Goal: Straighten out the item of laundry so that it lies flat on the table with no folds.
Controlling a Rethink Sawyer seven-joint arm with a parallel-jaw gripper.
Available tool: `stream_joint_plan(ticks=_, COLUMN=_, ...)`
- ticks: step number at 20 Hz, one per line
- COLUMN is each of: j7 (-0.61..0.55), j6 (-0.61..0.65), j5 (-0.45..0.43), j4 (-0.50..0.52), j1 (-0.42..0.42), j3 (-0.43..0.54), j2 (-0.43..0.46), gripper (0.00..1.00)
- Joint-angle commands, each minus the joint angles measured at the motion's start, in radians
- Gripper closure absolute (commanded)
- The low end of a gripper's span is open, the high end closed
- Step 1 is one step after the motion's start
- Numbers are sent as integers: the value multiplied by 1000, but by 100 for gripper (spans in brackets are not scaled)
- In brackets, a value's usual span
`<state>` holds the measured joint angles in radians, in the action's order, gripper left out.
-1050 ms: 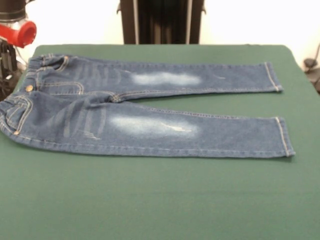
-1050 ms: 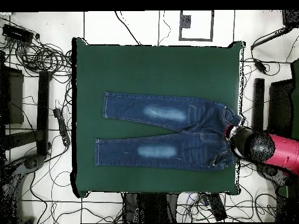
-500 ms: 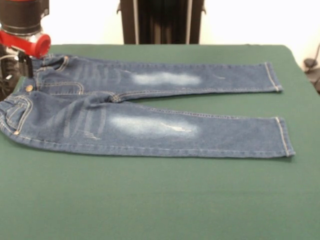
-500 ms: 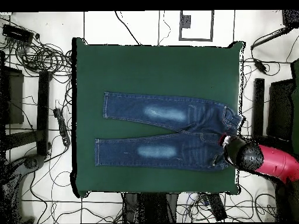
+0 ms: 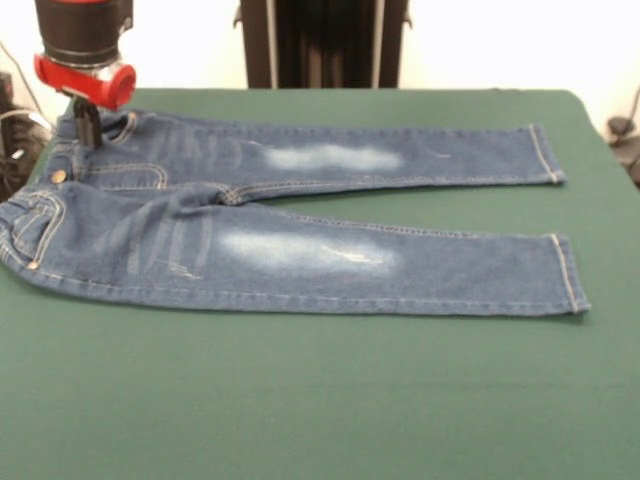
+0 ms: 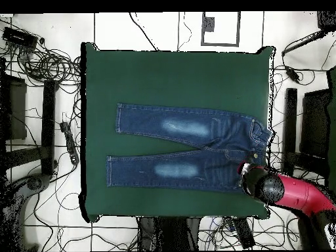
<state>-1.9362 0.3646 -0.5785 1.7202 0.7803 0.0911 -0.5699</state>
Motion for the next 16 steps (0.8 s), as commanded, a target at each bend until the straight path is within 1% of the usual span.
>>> stream_joint_plan(ticks=1, j7=-215, j6=-114, j5=58, j4=143, j1=-33, j3=-18, j2=75, gripper=100)
stream_joint_plan(ticks=7, j7=-209, j6=-166, j5=73, j4=146, j1=-14, j3=-37, j2=120, gripper=100)
stream_joint_plan(ticks=10, j7=-202, j6=-173, j5=83, j4=144, j1=-10, j3=-45, j2=137, gripper=100)
stream_joint_plan(ticks=13, j7=-188, j6=-173, j5=96, j4=129, j1=-12, j3=-56, j2=170, gripper=100)
stream_joint_plan(ticks=16, j7=-187, j6=-201, j5=109, j4=111, j1=-16, j3=-66, j2=208, gripper=100)
